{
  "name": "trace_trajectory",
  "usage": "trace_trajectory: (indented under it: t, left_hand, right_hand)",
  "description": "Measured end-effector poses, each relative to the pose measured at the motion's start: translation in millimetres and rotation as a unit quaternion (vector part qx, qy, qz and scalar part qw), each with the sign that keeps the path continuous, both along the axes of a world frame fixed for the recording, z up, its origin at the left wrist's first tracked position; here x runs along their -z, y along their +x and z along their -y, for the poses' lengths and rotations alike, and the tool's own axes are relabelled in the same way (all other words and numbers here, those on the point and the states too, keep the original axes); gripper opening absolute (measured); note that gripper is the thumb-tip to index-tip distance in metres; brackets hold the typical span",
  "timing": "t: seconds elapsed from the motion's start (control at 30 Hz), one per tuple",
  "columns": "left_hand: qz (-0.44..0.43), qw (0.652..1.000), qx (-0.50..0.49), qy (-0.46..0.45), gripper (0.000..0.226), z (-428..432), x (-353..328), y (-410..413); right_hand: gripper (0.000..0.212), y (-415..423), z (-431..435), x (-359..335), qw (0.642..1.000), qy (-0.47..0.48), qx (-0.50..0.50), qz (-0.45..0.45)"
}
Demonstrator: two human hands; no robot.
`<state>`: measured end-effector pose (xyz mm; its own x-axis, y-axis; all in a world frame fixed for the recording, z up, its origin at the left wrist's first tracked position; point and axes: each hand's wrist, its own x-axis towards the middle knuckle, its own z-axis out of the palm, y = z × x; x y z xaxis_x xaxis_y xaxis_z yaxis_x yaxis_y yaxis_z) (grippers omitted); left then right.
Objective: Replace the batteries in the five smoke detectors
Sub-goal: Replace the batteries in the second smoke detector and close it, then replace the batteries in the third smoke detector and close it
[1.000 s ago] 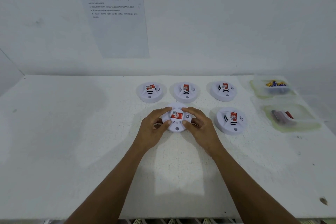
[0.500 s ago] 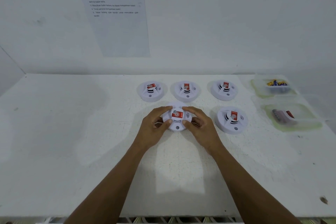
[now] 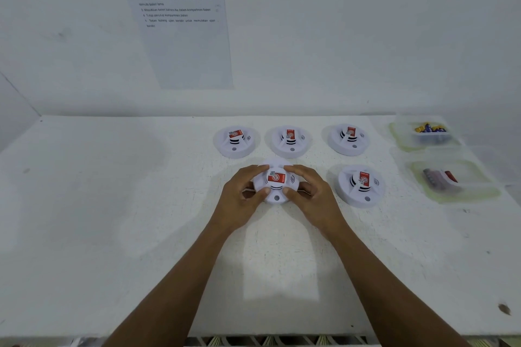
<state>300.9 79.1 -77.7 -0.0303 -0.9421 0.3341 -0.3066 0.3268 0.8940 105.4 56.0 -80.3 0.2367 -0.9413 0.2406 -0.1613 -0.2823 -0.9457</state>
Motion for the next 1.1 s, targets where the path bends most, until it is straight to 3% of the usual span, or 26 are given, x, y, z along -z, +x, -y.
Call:
trace_trajectory:
  t: [0.63,0.9,1.1]
  left_hand:
    - [0.020,0.999,-0.014,0.030,0.040,0.4,7.4,-0.7]
    - [0.105,0.992,-0.048,0.041,0.031,-0.7,10.3,-2.7]
    - [0.079,0.993,-0.043,0.076,0.054,4.8,3.4,8.3]
  right_hand:
    - [0.041,2.5,-0.9,1.3,1.000,-0.014,0.013,-0.011]
    - [0.038,8.0,-2.5,0.2,0.990,-0.048,0.065,-0.114]
    - [0.033,9.9,-0.2,-6.2,0.992,-0.021,0.066,-0.104]
